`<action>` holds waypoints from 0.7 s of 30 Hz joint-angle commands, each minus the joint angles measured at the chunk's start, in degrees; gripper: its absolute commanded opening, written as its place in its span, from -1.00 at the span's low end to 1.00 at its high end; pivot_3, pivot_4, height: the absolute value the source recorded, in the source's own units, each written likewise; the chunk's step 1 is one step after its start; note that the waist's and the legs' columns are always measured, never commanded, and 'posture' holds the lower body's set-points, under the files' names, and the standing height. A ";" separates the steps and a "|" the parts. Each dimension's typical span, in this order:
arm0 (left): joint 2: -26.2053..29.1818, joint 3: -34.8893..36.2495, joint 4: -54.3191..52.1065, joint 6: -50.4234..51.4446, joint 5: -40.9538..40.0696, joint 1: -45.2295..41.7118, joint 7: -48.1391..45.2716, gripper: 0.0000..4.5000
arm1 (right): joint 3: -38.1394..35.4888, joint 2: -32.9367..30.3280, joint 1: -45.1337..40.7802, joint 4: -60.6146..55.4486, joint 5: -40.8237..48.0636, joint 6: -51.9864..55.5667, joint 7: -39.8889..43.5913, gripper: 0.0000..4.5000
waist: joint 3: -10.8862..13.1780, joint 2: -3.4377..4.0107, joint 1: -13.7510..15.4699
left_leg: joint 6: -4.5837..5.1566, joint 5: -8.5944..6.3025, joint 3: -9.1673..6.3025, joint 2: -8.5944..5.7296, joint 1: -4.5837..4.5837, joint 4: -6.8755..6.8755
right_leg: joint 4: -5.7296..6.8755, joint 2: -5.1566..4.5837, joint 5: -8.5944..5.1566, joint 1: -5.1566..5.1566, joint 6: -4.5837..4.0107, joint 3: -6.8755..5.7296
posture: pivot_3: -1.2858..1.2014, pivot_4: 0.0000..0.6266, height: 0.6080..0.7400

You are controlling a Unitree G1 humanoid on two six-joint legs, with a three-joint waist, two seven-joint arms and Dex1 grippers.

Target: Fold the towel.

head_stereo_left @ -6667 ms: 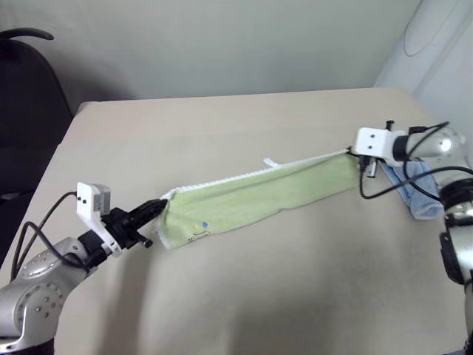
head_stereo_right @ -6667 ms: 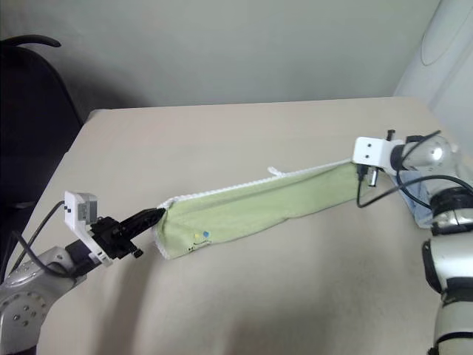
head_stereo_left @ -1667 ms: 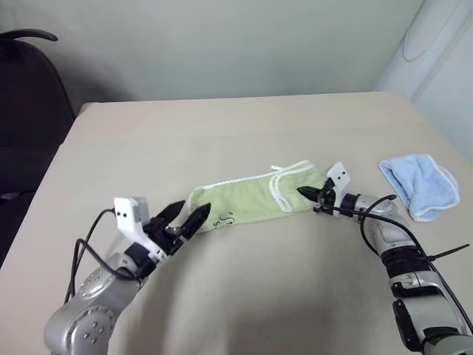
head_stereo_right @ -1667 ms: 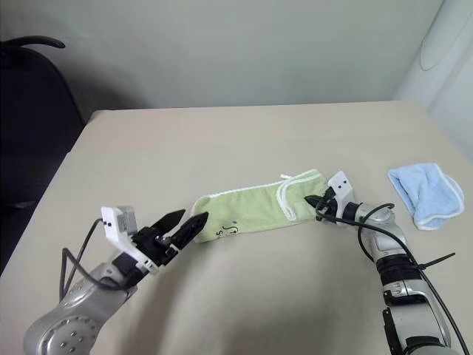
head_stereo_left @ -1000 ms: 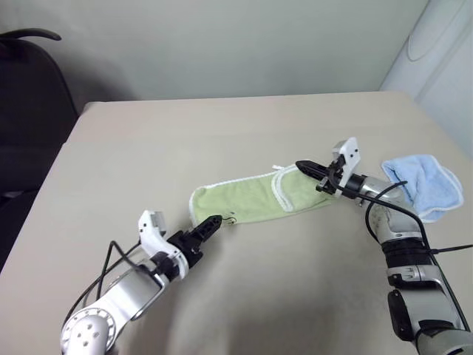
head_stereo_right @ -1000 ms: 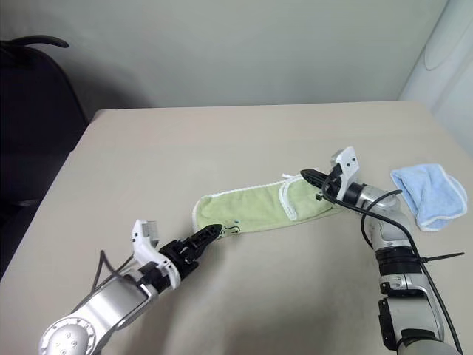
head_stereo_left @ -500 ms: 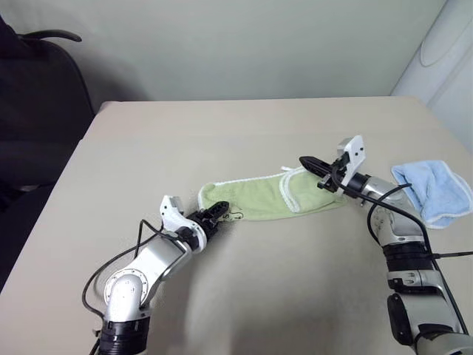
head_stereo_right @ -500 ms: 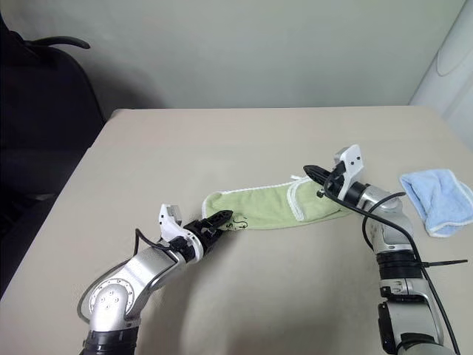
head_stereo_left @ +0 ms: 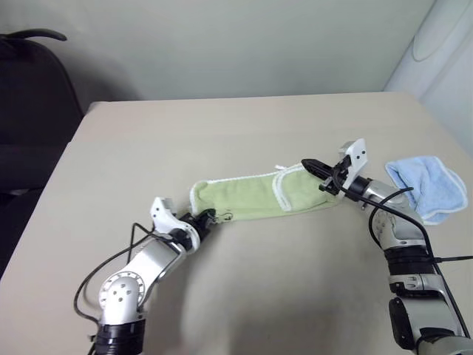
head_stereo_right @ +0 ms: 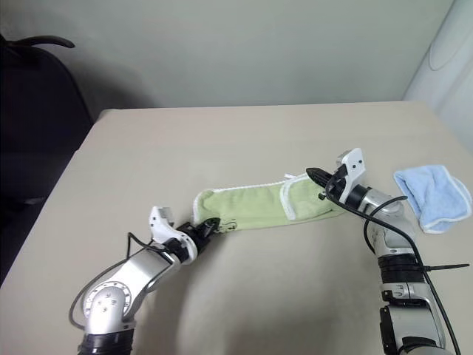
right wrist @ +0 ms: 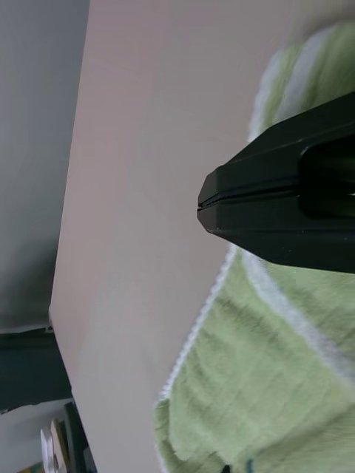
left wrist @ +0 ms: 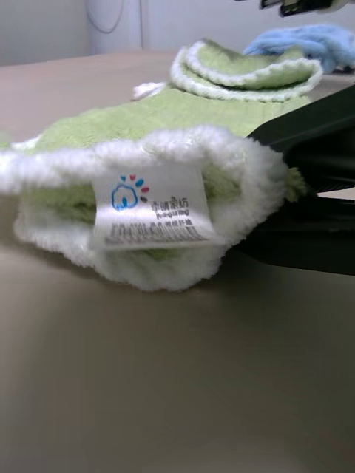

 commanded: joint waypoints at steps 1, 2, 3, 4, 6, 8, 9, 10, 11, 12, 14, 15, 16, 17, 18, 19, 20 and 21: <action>3.94 6.21 -4.69 -1.38 0.09 1.23 -4.16 -0.99 | -2.31 -1.07 0.31 -2.17 0.99 -0.41 -0.35 -1.00 | 0.05 -0.06 -0.23 | -0.03 0.00 -0.01 0.02 -0.01 -0.01 | 0.00 0.05 0.00 -0.03 0.00 0.01 | 0.03 -0.52 1.00; 5.43 7.35 -5.63 -1.22 0.57 1.63 -5.35 -0.99 | -2.38 -1.12 0.34 -2.08 0.96 -0.43 -0.37 -1.00 | 0.06 -0.07 -0.31 | -0.06 0.02 -0.05 0.05 -0.02 -0.05 | 0.00 0.08 0.00 -0.07 0.00 0.03 | 0.03 -0.52 1.00; 6.47 8.39 -6.34 -1.24 0.58 1.88 -6.24 -0.99 | -2.45 -1.10 0.31 -1.98 0.90 -0.45 -0.38 -1.00 | 0.06 -0.07 -0.36 | -0.06 0.02 -0.10 0.06 -0.01 -0.05 | 0.00 0.09 0.00 -0.08 0.00 0.05 | 0.03 -0.52 1.00; 7.61 9.65 -6.80 -1.21 0.07 2.15 -7.54 -0.99 | -2.50 -1.05 0.21 -1.77 0.79 -0.52 -0.41 -1.00 | 0.06 -0.08 -0.39 | -0.06 0.02 -0.14 0.08 -0.01 -0.06 | 0.00 0.09 0.00 -0.08 0.00 0.07 | 0.03 -0.52 1.00; 10.32 10.95 -7.71 -0.32 0.24 2.43 -10.65 -0.99 | -2.52 -0.94 -0.09 -1.30 0.60 -0.69 -0.50 -1.00 | 0.08 -0.10 -0.36 | -0.05 0.01 -0.21 0.13 -0.01 -0.06 | 0.01 0.10 0.00 -0.09 0.00 0.10 | 0.03 -0.52 1.00; 13.44 10.49 -8.90 1.25 1.19 1.78 -14.32 -0.99 | -2.49 -0.79 -0.57 -0.58 0.35 -1.01 -0.68 -1.00 | 0.08 -0.10 -0.32 | -0.05 0.01 -0.34 0.11 -0.02 -0.06 | 0.01 0.08 -0.01 -0.08 -0.03 0.13 | 0.03 -0.52 1.00; 15.15 9.61 -9.50 2.21 2.04 1.12 -16.12 -0.99 | -2.48 -0.70 -0.84 -0.16 0.20 -1.24 -0.81 -1.00 | 0.08 -0.11 -0.32 | -0.05 0.01 -0.37 0.11 -0.03 -0.07 | 0.01 0.06 -0.01 -0.08 -0.03 0.13 | 0.03 -0.52 1.00; 17.19 7.82 -10.13 3.58 3.53 -0.20 -18.18 -0.99 | -2.49 -0.60 -1.14 0.32 0.04 -1.50 -0.99 -1.00 | 0.08 -0.11 -0.30 | -0.05 0.01 -0.38 0.11 -0.03 -0.07 | 0.01 0.06 -0.01 -0.08 -0.04 0.13 | 0.03 -0.52 1.00; 19.08 5.64 -10.68 5.06 5.36 -1.99 -20.08 -0.99 | -2.52 -0.49 -1.43 0.76 -0.10 -1.78 -1.21 -1.00 | 0.08 -0.10 -0.19 | -0.06 0.01 -0.41 0.09 -0.03 -0.06 | 0.01 0.04 -0.02 -0.07 -0.04 0.13 | 0.03 -0.52 1.00; 20.39 3.31 -10.93 6.28 7.08 -4.10 -21.91 -0.99 | -2.57 -0.39 -1.58 1.06 -0.15 -2.02 -1.40 -1.00 | 0.08 -0.10 -0.09 | -0.06 0.01 -0.47 0.07 -0.03 -0.06 | 0.02 0.02 -0.02 -0.05 -0.06 0.13 | 0.03 -0.52 1.00; 21.70 -0.78 -10.62 7.98 9.98 -8.35 -24.73 -0.99 | -2.69 -0.21 -1.78 1.54 -0.28 -2.45 -1.84 -1.00 | 0.08 -0.11 -0.01 | -0.06 0.02 -0.51 0.05 -0.04 -0.05 | 0.01 -0.01 -0.02 -0.06 -0.08 0.12 | 0.03 -0.52 1.00; 21.71 -3.72 -9.94 9.24 11.77 -11.77 -26.28 -0.99 | -2.84 -0.11 -1.93 1.96 -0.51 -2.79 -2.39 -1.00 | 0.08 -0.10 0.01 | -0.07 0.02 -0.51 0.04 -0.06 -0.06 | 0.02 -0.04 -0.02 -0.06 -0.08 0.11 | 0.03 -0.52 1.00; 21.58 -6.51 -9.27 10.45 13.68 -14.93 -27.79 -0.99 | -3.02 -0.03 -2.08 2.36 -0.64 -3.09 -2.85 -1.00 | 0.08 -0.11 0.06 | -0.07 0.02 -0.52 0.04 -0.07 -0.05 | 0.01 -0.04 -0.02 -0.07 -0.09 0.11 | 0.03 -0.52 1.00; 21.11 -9.71 -8.23 11.87 15.92 -18.47 -29.73 -0.99 | -3.33 0.03 -2.20 2.76 -0.68 -3.36 -3.37 -1.00 | 0.08 -0.11 0.08 | -0.08 0.03 -0.54 0.03 -0.10 -0.05 | 0.02 -0.07 -0.01 -0.07 -0.09 0.11 | 0.03 -0.52 1.00; 20.46 -12.37 -7.05 13.04 17.86 -21.39 -31.42 -0.99 | -3.56 0.09 -2.27 3.03 -0.74 -3.62 -3.90 -1.00 | 0.08 -0.11 0.12 | -0.09 0.03 -0.56 0.03 -0.14 -0.02 | 0.01 -0.08 -0.01 -0.07 -0.08 0.10 | 0.03 -0.52 1.00; 19.30 -15.24 -5.48 13.86 20.35 -24.47 -33.33 -0.99 | -3.84 0.16 -2.23 3.16 -0.74 -3.83 -4.55 -1.00 | 0.09 -0.11 0.09 | -0.09 0.03 -0.57 0.03 -0.16 0.00 | 0.01 -0.10 -0.01 -0.08 -0.08 0.09 | 0.03 -0.52 1.00; 17.96 -17.58 -3.94 14.45 22.37 -27.10 -34.98 -0.99 | -4.10 0.21 -2.14 3.18 -0.65 -3.94 -5.12 -1.00 | 0.09 -0.10 0.06 | -0.09 0.03 -0.56 0.03 -0.19 -0.01 | 0.01 -0.11 -0.01 -0.13 -0.08 0.09 | 0.03 -0.52 1.00; 15.91 -19.92 -1.98 15.13 24.26 -29.98 -36.32 -0.99 | -4.42 0.25 -1.91 3.05 -0.57 -4.04 -5.81 -1.00 | 0.09 -0.10 0.06 | -0.09 0.03 -0.56 0.02 -0.23 0.01 | 0.02 -0.13 -0.01 -0.15 -0.07 0.09 | 0.03 -0.52 1.00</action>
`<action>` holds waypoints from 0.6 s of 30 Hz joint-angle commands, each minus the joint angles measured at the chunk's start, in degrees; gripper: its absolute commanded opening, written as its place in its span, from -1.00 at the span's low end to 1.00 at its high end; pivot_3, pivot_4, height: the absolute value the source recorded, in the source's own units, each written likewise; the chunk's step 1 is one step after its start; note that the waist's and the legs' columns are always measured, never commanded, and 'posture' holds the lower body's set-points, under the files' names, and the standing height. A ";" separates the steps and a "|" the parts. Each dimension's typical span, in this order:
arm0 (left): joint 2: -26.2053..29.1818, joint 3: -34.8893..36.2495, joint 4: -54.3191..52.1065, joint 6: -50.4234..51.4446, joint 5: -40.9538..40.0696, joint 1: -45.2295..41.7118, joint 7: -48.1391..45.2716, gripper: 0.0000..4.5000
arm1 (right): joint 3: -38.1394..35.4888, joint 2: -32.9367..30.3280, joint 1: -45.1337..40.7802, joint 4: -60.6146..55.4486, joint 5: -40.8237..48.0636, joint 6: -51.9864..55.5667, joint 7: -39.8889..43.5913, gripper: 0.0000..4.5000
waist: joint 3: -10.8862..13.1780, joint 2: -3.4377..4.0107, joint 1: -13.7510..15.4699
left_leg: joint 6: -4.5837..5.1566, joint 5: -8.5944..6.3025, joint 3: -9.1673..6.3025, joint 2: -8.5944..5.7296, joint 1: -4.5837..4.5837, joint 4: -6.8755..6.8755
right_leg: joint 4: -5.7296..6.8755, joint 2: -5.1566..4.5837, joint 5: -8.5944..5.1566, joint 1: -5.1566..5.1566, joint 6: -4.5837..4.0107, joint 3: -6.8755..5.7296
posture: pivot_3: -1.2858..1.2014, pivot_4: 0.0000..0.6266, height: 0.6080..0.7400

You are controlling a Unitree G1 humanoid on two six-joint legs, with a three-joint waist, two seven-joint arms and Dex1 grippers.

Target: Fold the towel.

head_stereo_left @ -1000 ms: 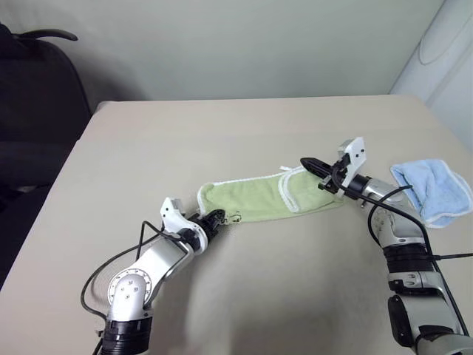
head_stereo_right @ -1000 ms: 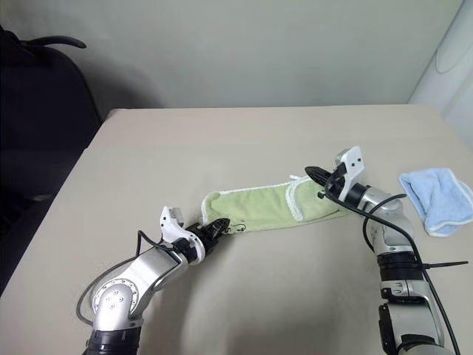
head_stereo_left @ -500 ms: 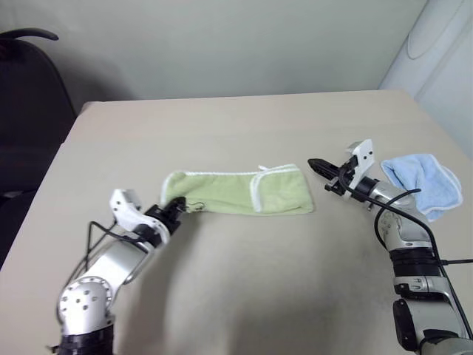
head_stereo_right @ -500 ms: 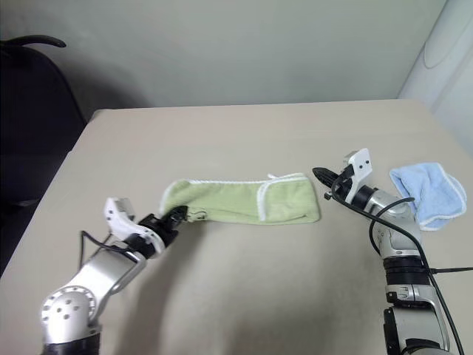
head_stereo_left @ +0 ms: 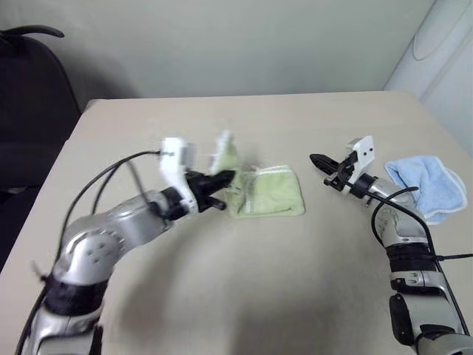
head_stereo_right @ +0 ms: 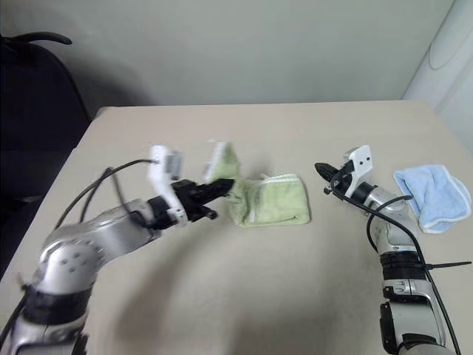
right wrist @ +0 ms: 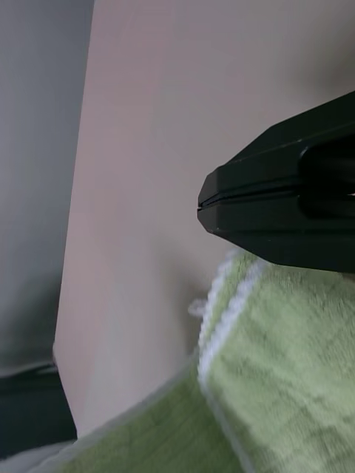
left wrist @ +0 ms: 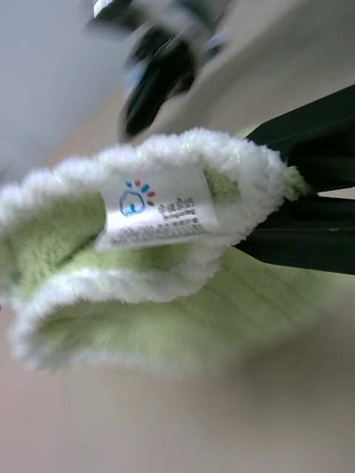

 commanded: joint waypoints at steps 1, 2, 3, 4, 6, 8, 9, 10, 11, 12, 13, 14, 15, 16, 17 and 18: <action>-4.98 -7.24 4.77 2.68 7.03 -7.37 -5.66 -0.99 | -2.66 -0.16 -0.27 -1.22 0.14 -1.61 -2.60 -1.00 | 0.00 0.00 -0.01 | -0.01 0.01 -0.01 0.00 -0.04 0.01 | -0.01 0.00 0.01 -0.04 0.02 0.00 | 0.03 -0.52 1.00; -6.65 -8.75 6.26 3.30 8.58 -9.24 -6.93 -0.99 | -2.92 -0.18 0.02 -1.44 0.21 -1.65 -3.11 -1.00 | 0.01 -0.01 -0.04 | -0.01 0.01 -0.01 0.01 -0.08 0.04 | -0.01 -0.01 0.02 -0.05 0.04 -0.01 | 0.03 -0.52 1.00; -8.34 -11.30 8.29 4.10 11.29 -11.36 -8.36 -0.99 | -3.36 -0.23 0.50 -1.90 0.38 -1.62 -3.70 -1.00 | 0.02 -0.02 -0.06 | -0.01 0.01 0.00 0.02 -0.11 0.06 | -0.01 -0.02 0.03 -0.08 0.06 0.00 | 0.03 -0.52 1.00; -9.67 -13.53 10.25 4.77 14.07 -12.99 -9.46 -0.99 | -3.75 -0.25 0.96 -2.42 0.56 -1.51 -4.16 -1.00 | 0.02 -0.02 -0.03 | -0.01 0.01 0.00 0.02 -0.15 0.07 | -0.02 -0.02 0.04 -0.12 0.07 0.00 | 0.03 -0.52 1.00; -11.95 -18.22 14.60 4.69 20.62 -15.51 -11.80 -0.99 | -4.42 -0.32 2.28 -4.16 0.90 -1.09 -4.95 -1.00 | 0.02 -0.02 -0.04 | 0.00 0.01 -0.01 0.04 -0.21 0.12 | -0.02 -0.03 0.06 -0.15 0.11 0.00 | 0.03 -0.52 1.00; -14.11 -20.11 17.70 4.09 24.81 -16.51 -13.88 -0.99 | -4.98 -0.51 3.83 -6.24 1.23 -0.53 -5.61 -1.00 | 0.02 -0.02 -0.16 | 0.01 0.01 0.00 0.04 -0.22 0.14 | -0.04 -0.03 0.07 -0.17 0.14 0.04 | 0.03 -0.52 1.00; -15.12 -20.05 18.60 3.94 25.96 -16.61 -14.87 -0.99 | -5.24 -0.62 4.48 -7.07 1.34 -0.24 -5.93 -1.00 | 0.02 -0.02 -0.19 | 0.01 0.01 0.00 0.05 -0.23 0.14 | -0.03 -0.03 0.07 -0.19 0.16 0.04 | 0.03 -0.52 1.00; -16.19 -19.65 19.20 4.03 26.73 -16.51 -15.58 -0.90 | -5.71 -0.83 5.35 -7.98 1.49 0.15 -6.31 -1.00 | 0.03 -0.03 -0.21 | 0.01 0.01 0.00 0.05 -0.26 0.15 | -0.03 -0.03 0.06 -0.22 0.17 0.04 | 0.03 -0.52 1.00; -16.96 -19.21 19.53 4.17 27.46 -16.37 -16.24 -0.78 | -6.03 -0.96 5.91 -8.60 1.57 0.45 -6.58 -1.00 | 0.03 -0.04 -0.21 | 0.01 0.02 0.00 0.06 -0.30 0.17 | -0.03 -0.03 0.06 -0.24 0.19 0.04 | 0.03 -0.52 1.00; -17.81 -18.53 19.69 4.50 27.90 -16.06 -16.65 -0.69 | -6.27 -1.09 6.39 -9.13 1.69 0.72 -6.77 -1.00 | 0.03 -0.04 -0.22 | 0.01 0.01 0.00 0.06 -0.32 0.19 | -0.02 -0.02 0.05 -0.25 0.22 0.04 | 0.03 -0.52 1.00; -18.50 -17.88 19.71 4.70 28.35 -15.72 -17.01 -0.55 | -6.40 -1.20 6.70 -9.50 1.78 0.92 -6.89 -1.00 | 0.03 -0.04 -0.20 | 0.02 0.02 0.01 0.06 -0.31 0.20 | -0.03 -0.02 0.05 -0.25 0.23 0.06 | 0.03 -0.52 1.00; -19.29 -16.82 19.61 4.88 28.31 -15.26 -17.23 -0.39 | -6.43 -1.30 6.83 -9.71 1.84 1.08 -6.94 -1.00 | 0.03 -0.04 -0.19 | 0.02 0.02 0.01 0.06 -0.32 0.20 | -0.03 -0.02 0.04 -0.24 0.25 0.06 | 0.03 -0.52 1.00; -19.96 -15.97 19.47 5.12 28.46 -14.90 -17.46 -0.25 | -6.48 -1.39 6.94 -9.87 1.90 1.21 -6.96 -1.00 | 0.03 -0.04 -0.20 | 0.02 0.02 0.00 0.06 -0.32 0.20 | -0.03 -0.02 0.03 -0.25 0.27 0.06 | 0.03 -0.52 1.00; -20.63 -14.93 19.21 5.34 28.44 -14.46 -17.56 -0.06 | -6.48 -1.46 6.91 -9.90 1.91 1.34 -6.97 -1.00 | 0.03 -0.04 -0.20 | 0.02 0.02 0.01 0.06 -0.31 0.21 | -0.02 -0.02 0.02 -0.24 0.29 0.07 | 0.03 -0.52 1.00; -21.32 -13.57 18.90 5.43 28.26 -14.01 -17.46 0.10 | -6.38 -1.51 6.74 -9.80 1.86 1.43 -6.98 -1.00 | 0.03 -0.04 -0.19 | 0.03 0.02 0.02 0.06 -0.31 0.21 | -0.02 -0.02 0.02 -0.24 0.30 0.07 | 0.03 -0.52 1.00; -21.91 -12.63 18.64 5.60 28.31 -13.71 -17.37 0.25 | -6.35 -1.60 6.65 -9.73 1.87 1.49 -6.94 -1.00 | 0.03 -0.04 -0.19 | 0.03 0.02 0.01 0.06 -0.31 0.22 | -0.02 -0.02 0.02 -0.24 0.30 0.07 | 0.03 -0.52 1.00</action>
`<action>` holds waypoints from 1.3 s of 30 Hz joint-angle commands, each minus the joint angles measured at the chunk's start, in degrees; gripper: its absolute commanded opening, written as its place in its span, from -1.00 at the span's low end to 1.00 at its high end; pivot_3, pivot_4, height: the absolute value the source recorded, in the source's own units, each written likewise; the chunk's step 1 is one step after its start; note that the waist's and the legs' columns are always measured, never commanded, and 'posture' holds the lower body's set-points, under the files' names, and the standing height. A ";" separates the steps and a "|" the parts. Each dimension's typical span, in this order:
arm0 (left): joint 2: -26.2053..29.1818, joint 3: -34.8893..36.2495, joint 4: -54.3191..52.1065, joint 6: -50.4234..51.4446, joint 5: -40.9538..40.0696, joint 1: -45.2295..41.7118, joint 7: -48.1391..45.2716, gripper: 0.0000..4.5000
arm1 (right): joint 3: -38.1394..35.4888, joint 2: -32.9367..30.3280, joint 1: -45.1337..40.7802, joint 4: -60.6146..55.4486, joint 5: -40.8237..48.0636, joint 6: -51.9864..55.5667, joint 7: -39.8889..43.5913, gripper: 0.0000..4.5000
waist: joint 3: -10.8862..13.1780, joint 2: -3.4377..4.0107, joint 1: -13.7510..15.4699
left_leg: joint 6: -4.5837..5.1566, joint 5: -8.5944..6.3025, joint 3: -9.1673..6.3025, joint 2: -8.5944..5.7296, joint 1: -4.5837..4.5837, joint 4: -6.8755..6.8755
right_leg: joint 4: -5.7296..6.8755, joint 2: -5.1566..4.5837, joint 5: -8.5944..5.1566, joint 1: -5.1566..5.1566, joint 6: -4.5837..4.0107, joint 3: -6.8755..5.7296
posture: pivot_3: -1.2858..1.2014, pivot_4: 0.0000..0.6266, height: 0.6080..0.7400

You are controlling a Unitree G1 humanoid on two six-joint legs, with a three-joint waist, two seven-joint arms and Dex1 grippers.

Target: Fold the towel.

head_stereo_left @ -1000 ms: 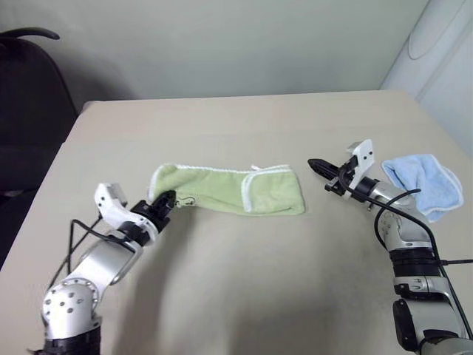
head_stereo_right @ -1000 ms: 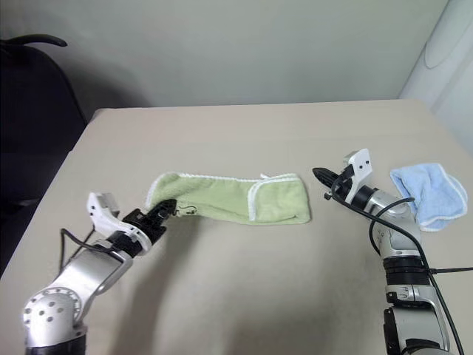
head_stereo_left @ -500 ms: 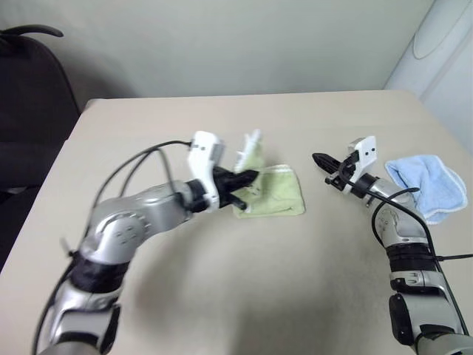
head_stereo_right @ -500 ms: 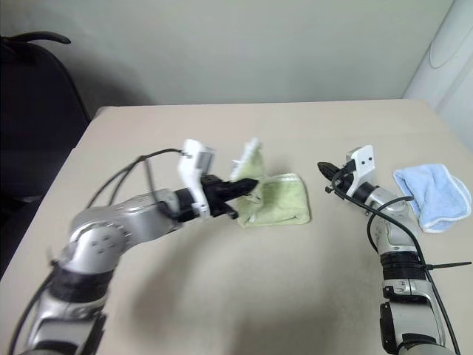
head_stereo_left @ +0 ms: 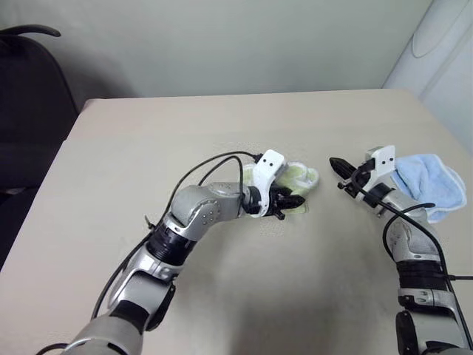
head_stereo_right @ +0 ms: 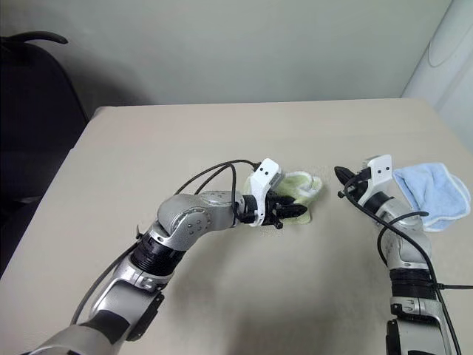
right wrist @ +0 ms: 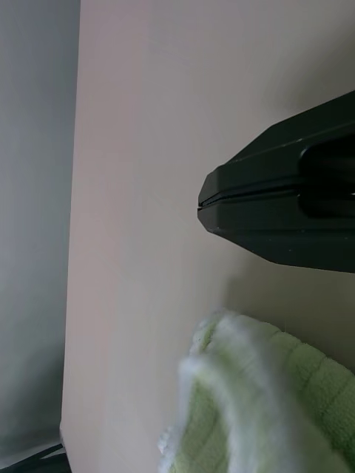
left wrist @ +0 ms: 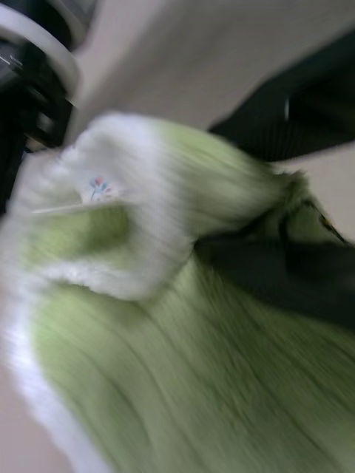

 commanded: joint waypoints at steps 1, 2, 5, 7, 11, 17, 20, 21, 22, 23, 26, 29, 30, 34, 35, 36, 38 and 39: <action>-1.82 5.00 -2.38 0.82 -0.43 0.97 -0.53 0.43 | -1.60 -1.01 -0.81 -2.28 0.88 0.03 -0.43 -1.00 | 0.00 0.00 0.00 | 0.00 0.00 0.00 0.00 0.00 0.00 | 0.00 0.00 0.00 0.00 0.01 0.00 | 0.03 -0.52 1.00; -2.37 7.03 -3.37 0.77 -1.38 1.47 -0.42 0.57 | -1.41 -1.19 -1.26 -1.99 0.75 0.10 -0.35 -1.00 | 0.00 0.00 0.01 | 0.00 0.00 0.00 0.00 0.00 0.01 | 0.01 0.00 -0.01 0.00 0.01 0.00 | 0.03 -0.52 1.00; -2.26 11.61 -6.45 -0.38 -1.48 2.90 -0.04 0.97 | -0.94 -1.87 -2.09 -2.09 0.28 0.53 -0.13 -1.00 | 0.00 0.00 0.01 | 0.00 0.00 0.01 0.00 0.00 0.03 | 0.01 0.00 -0.01 -0.01 0.03 0.02 | 0.03 -0.52 1.00; -0.82 15.59 -8.02 -1.49 -0.53 4.02 0.91 0.97 | -0.71 -2.58 -2.52 -3.51 0.72 1.42 0.53 -1.00 | 0.00 0.00 -0.01 | 0.01 0.00 0.01 0.00 0.00 0.05 | 0.01 0.01 -0.01 0.00 0.03 0.01 | 0.03 -0.52 1.00; 3.04 20.99 -9.09 -3.39 2.32 6.13 1.02 0.79 | 0.19 -4.03 -3.36 -7.64 3.17 4.86 3.42 -1.00 | 0.00 0.00 -0.13 | 0.01 0.00 0.02 0.01 0.00 0.06 | 0.02 0.02 -0.01 -0.02 0.03 0.04 | 0.03 -0.52 1.00; 5.23 18.30 -8.77 -9.14 7.57 8.24 -4.99 -0.11 | 6.29 -3.63 -3.95 -14.55 5.50 11.38 8.04 -1.00 | 0.00 -0.01 0.09 | 0.02 -0.01 -0.05 -0.01 0.00 0.15 | 0.01 0.04 -0.01 0.04 0.03 0.01 | 0.03 -0.52 1.00; 4.53 13.67 -5.40 -12.55 12.27 8.67 -8.17 -0.63 | 10.28 -2.45 -3.84 -13.44 2.71 10.90 7.80 -1.00 | -0.01 -0.02 0.11 | 0.10 -0.05 -0.06 -0.03 -0.01 0.25 | 0.00 0.01 0.00 0.08 0.06 0.01 | 0.03 -0.52 1.00; 4.25 11.75 -3.24 -13.35 14.56 8.72 -8.30 -0.77 | 11.57 -2.03 -3.56 -12.37 1.91 10.90 7.79 -1.00 | -0.01 -0.02 0.10 | 0.11 -0.06 -0.06 -0.04 -0.01 0.25 | 0.00 0.00 0.00 0.07 0.06 0.01 | 0.03 -0.52 1.00; 3.97 10.15 -1.29 -14.35 16.65 8.89 -8.50 -0.77 | 12.60 -1.61 -3.37 -11.14 1.22 11.23 7.50 -1.00 | -0.01 -0.02 0.08 | 0.12 -0.06 -0.06 -0.04 -0.01 0.25 | 0.00 -0.02 0.00 0.08 0.07 0.01 | 0.03 -0.52 1.00; 3.76 8.59 0.72 -15.10 18.71 9.11 -8.45 -0.77 | 13.57 -1.12 -3.23 -9.37 0.09 11.36 6.78 -1.00 | -0.01 -0.03 0.06 | 0.12 -0.06 -0.07 -0.03 -0.01 0.25 | 0.01 -0.03 0.00 0.06 0.07 0.01 | 0.03 -0.52 1.00; 2.62 4.98 7.51 -17.06 24.50 9.56 -7.79 -0.77 | 16.20 0.04 -2.66 -2.42 -3.66 10.40 5.60 -1.00 | -0.03 -0.05 0.03 | 0.15 -0.08 -0.07 -0.02 -0.01 0.24 | 0.01 -0.08 0.01 0.06 0.07 0.01 | 0.03 -0.52 1.00; 2.22 2.17 11.41 -20.02 29.46 10.42 -8.22 -0.77 | 17.37 0.61 -2.26 3.91 -6.97 8.29 4.78 -1.00 | -0.12 0.05 0.06 | 0.15 -0.08 -0.08 -0.03 -0.06 0.23 | 0.03 -0.12 0.01 0.01 0.07 -0.01 | 0.03 -0.52 1.00; 1.98 1.97 11.96 -20.49 30.18 10.77 -8.42 -0.77 | 17.35 0.75 -2.07 5.10 -7.45 7.80 4.79 -1.00 | -0.21 0.05 0.04 | 0.18 -0.09 -0.07 -0.04 0.00 0.25 | 0.03 -0.15 0.01 0.06 0.08 0.00 | 0.03 -0.52 1.00; 0.23 5.28 10.88 -21.97 29.63 12.40 -8.65 -0.77 | 17.18 0.06 -0.92 5.82 -9.32 4.40 4.61 -1.00 | -0.32 -0.07 0.10 | 1.01 -0.57 -0.09 -0.06 0.64 0.23 | -0.11 -0.26 0.00 0.79 0.11 -0.02 | 0.03 -0.52 1.00; -0.54 7.62 9.45 -21.88 28.00 12.88 -8.49 -0.77 | 16.35 -0.01 -0.65 4.79 -8.79 3.93 4.75 -1.00 | -0.32 -0.09 0.10 | 1.04 -0.58 -0.08 -0.09 0.67 0.25 | -0.11 -0.30 -0.01 0.84 0.13 -0.02 | 0.03 -0.52 1.00; -1.27 9.92 7.87 -21.59 26.20 13.33 -8.47 -0.77 | 15.40 -0.08 -0.41 3.67 -8.07 3.39 4.97 -1.00 | -0.32 -0.09 0.10 | 1.02 -0.57 -0.08 -0.11 0.66 0.26 | -0.11 -0.31 -0.02 0.84 0.15 -0.02 | 0.03 -0.52 1.00; -2.90 16.34 2.77 -18.83 20.06 14.35 -8.05 -0.77 | 12.34 -0.48 0.18 -0.33 -4.98 3.78 5.66 -1.00 | -0.29 -0.09 0.10 | 0.79 -0.44 -0.04 -0.14 0.60 0.27 | -0.12 -0.32 -0.03 0.79 0.17 -0.04 | 0.03 -0.52 1.00; -3.56 19.56 0.55 -16.80 16.82 14.59 -7.36 -0.77 | 10.96 -0.74 0.49 -2.35 -3.58 4.32 5.88 -1.00 | -0.25 -0.11 0.15 | 0.46 -0.25 -0.03 -0.14 0.51 0.27 | -0.12 -0.32 -0.04 0.71 0.18 -0.04 | 0.03 -0.52 1.00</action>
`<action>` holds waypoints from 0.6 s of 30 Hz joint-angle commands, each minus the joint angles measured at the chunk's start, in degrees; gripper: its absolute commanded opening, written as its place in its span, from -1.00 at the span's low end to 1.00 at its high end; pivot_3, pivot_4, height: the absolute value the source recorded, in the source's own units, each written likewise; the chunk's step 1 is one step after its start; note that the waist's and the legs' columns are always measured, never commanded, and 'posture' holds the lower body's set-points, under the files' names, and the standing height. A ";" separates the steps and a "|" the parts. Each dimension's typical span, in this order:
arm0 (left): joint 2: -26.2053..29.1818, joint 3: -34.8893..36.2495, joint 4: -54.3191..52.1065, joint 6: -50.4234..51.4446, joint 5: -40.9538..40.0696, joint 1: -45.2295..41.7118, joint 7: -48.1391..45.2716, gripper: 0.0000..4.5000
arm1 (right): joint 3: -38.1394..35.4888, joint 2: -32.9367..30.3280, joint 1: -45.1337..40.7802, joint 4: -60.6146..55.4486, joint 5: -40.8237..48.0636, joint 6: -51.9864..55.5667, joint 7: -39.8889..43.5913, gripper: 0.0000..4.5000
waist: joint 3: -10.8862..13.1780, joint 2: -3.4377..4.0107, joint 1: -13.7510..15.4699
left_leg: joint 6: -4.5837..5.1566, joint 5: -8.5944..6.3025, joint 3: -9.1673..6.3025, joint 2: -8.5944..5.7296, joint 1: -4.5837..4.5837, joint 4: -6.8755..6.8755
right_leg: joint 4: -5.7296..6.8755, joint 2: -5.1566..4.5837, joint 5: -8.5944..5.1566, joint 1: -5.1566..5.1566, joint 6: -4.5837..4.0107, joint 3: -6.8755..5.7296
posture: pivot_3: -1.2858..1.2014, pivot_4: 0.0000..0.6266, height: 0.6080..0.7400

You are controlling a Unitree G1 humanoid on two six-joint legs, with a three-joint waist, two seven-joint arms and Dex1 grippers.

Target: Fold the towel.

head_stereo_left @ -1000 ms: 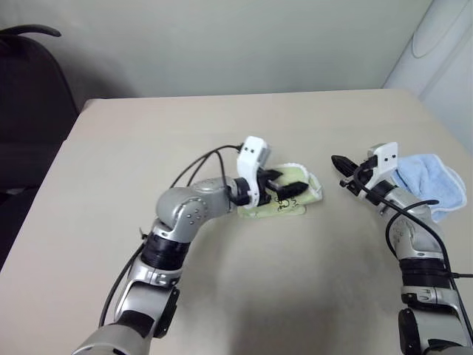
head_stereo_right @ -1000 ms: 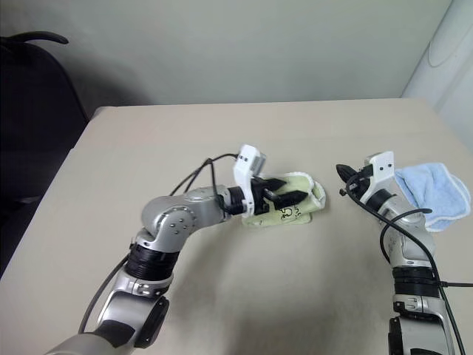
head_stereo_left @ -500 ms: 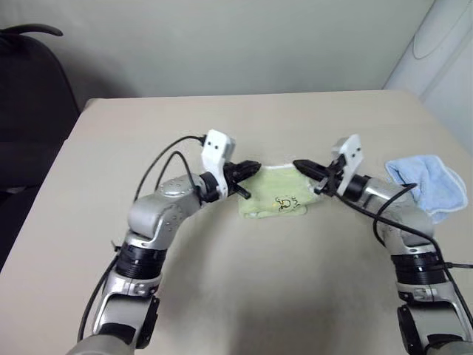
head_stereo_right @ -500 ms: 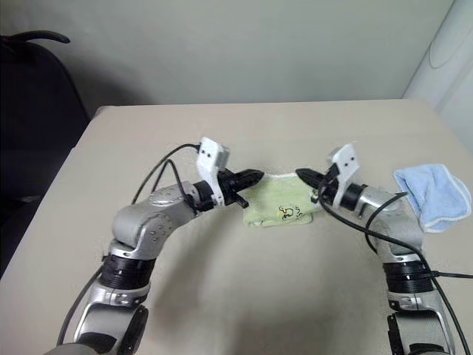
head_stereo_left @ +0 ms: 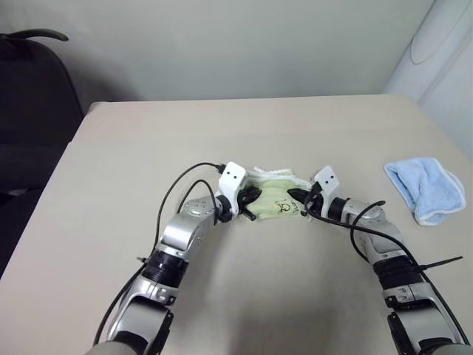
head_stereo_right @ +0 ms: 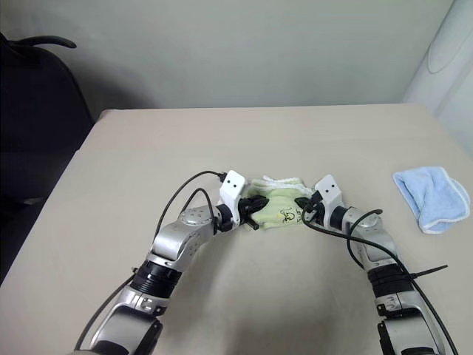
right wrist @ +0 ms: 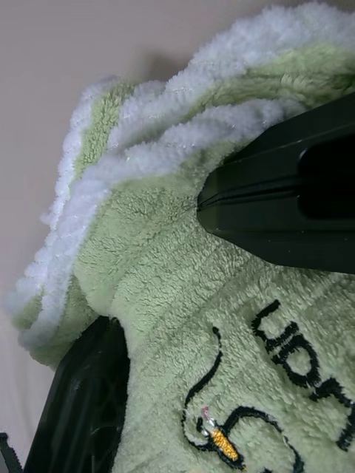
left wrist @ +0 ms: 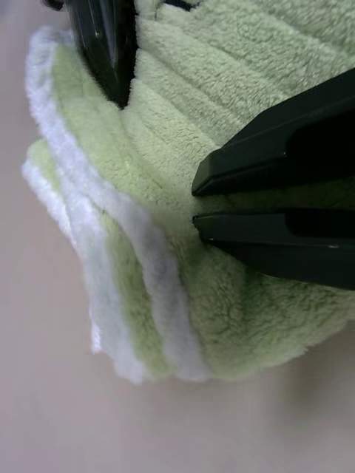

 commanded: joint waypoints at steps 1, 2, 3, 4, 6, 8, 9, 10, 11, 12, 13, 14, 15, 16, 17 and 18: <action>-1.69 12.54 -9.18 6.47 -11.38 0.63 2.36 -0.77 | -6.48 -2.06 1.57 -6.90 4.47 1.78 0.20 -1.00 | 0.05 -0.03 0.07 | -0.08 0.05 0.01 -0.01 -0.18 0.00 | 0.01 0.00 0.00 -0.13 0.00 -0.02 | 0.03 -0.52 1.00; -2.02 15.96 -10.87 8.83 -14.81 0.67 3.53 -0.77 | -7.76 -2.46 1.94 -8.85 5.74 2.52 0.36 -1.00 | 0.06 -0.04 0.08 | -0.14 0.08 0.02 -0.01 -0.31 0.02 | 0.03 0.01 0.00 -0.27 0.00 -0.03 | 0.03 -0.52 1.00; -1.85 19.48 -12.17 11.46 -18.40 0.84 4.66 -0.77 | -9.13 -3.00 2.25 -10.74 6.96 3.34 0.46 -1.00 | 0.07 -0.03 0.04 | -0.17 0.11 0.06 -0.01 -0.43 0.04 | 0.05 0.02 0.00 -0.37 0.01 -0.02 | 0.03 -0.52 1.00; -1.45 22.35 -13.05 13.92 -21.42 1.08 5.61 -0.77 | -10.28 -3.45 2.48 -12.25 7.99 4.09 0.48 -1.00 | 0.07 -0.03 -0.03 | -0.18 0.11 0.09 -0.01 -0.46 0.05 | 0.08 0.03 0.00 -0.41 0.01 -0.02 | 0.03 -0.52 1.00; 0.89 25.35 -14.13 18.62 -24.60 2.26 6.40 -0.61 | -12.22 -4.27 2.63 -14.31 9.64 5.21 0.43 -1.00 | 0.07 -0.03 -0.10 | -0.18 0.12 0.15 0.00 -0.44 0.04 | 0.08 0.04 0.00 -0.41 0.02 0.02 | 0.03 -0.52 1.00; 2.75 27.18 -14.29 23.09 -27.94 3.52 6.47 -0.38 | -13.48 -4.73 2.31 -15.16 10.51 5.62 0.20 -1.00 | 0.07 -0.04 -0.10 | -0.18 0.12 0.14 0.00 -0.38 0.04 | 0.08 0.06 -0.01 -0.37 0.03 0.03 | 0.03 -0.52 1.00; 3.02 28.05 -13.90 25.41 -29.77 3.92 7.06 -0.21 | -13.89 -4.84 1.98 -15.07 10.70 5.58 0.03 -1.00 | 0.08 -0.06 -0.06 | -0.18 0.12 0.14 0.00 -0.34 0.03 | 0.08 0.06 -0.02 -0.35 0.05 0.04 | 0.03 -0.52 1.00; 2.87 28.87 -13.38 27.45 -31.53 4.14 7.76 -0.06 | -14.13 -4.86 1.59 -14.82 10.72 5.51 -0.19 -1.00 | 0.09 -0.08 0.04 | -0.18 0.12 0.12 0.00 -0.34 0.04 | 0.08 0.05 -0.03 -0.35 0.07 0.04 | 0.03 -0.52 1.00; 2.49 29.63 -12.77 29.16 -33.10 4.18 8.48 0.12 | -14.22 -4.80 1.21 -14.52 10.62 5.43 -0.36 -1.00 | 0.09 -0.08 0.12 | -0.18 0.12 0.11 -0.01 -0.34 0.04 | 0.08 0.04 -0.03 -0.36 0.08 0.04 | 0.03 -0.52 1.00; 2.00 30.14 -11.91 30.73 -34.30 4.15 9.26 0.26 | -14.21 -4.66 0.82 -14.19 10.48 5.34 -0.47 -1.00 | 0.10 -0.09 0.21 | -0.17 0.12 0.11 -0.02 -0.34 0.05 | 0.08 0.02 -0.03 -0.36 0.09 0.04 | 0.03 -0.52 1.00; 1.61 30.33 -11.06 31.90 -35.00 4.08 9.88 0.46 | -14.13 -4.48 0.50 -13.92 10.37 5.29 -0.54 -1.00 | 0.10 -0.09 0.21 | -0.16 0.12 0.10 -0.03 -0.35 0.05 | 0.08 0.01 -0.03 -0.37 0.10 0.04 | 0.03 -0.52 1.00; 1.16 30.07 -10.38 32.98 -35.51 4.08 10.33 0.56 | -14.03 -4.33 0.24 -13.70 10.25 5.17 -0.53 -1.00 | 0.10 -0.09 0.20 | -0.16 0.12 0.10 -0.03 -0.35 0.05 | 0.08 0.01 -0.02 -0.38 0.11 0.04 | 0.03 -0.52 1.00; 0.73 29.42 -9.85 33.96 -35.75 4.06 10.53 0.71 | -13.92 -4.14 -0.03 -13.48 10.18 5.02 -0.53 -1.00 | 0.10 -0.09 0.18 | -0.16 0.12 0.10 -0.03 -0.34 0.05 | 0.08 0.00 -0.02 -0.38 0.11 0.04 | 0.03 -0.52 1.00; 0.33 28.85 -9.36 34.73 -35.92 3.96 10.77 0.86 | -13.82 -3.94 -0.28 -13.30 10.13 4.91 -0.55 -1.00 | 0.10 -0.09 0.16 | -0.16 0.12 0.11 -0.03 -0.35 0.04 | 0.08 0.00 -0.02 -0.40 0.11 0.05 | 0.03 -0.52 1.00; 0.00 28.39 -8.82 35.34 -35.91 3.79 10.91 0.99 | -13.74 -3.75 -0.50 -13.14 10.07 4.77 -0.59 -1.00 | 0.10 -0.09 0.14 | -0.16 0.13 0.11 -0.03 -0.35 0.04 | 0.09 0.00 -0.02 -0.41 0.11 0.05 | 0.03 -0.52 1.00; -0.51 27.82 -8.20 35.93 -35.73 3.54 11.18 0.99 | -13.72 -3.56 -0.68 -13.01 10.06 4.68 -0.63 -1.00 | 0.10 -0.09 0.14 | -0.16 0.13 0.11 -0.02 -0.35 0.04 | 0.10 0.01 -0.02 -0.42 0.11 0.05 | 0.03 -0.52 1.00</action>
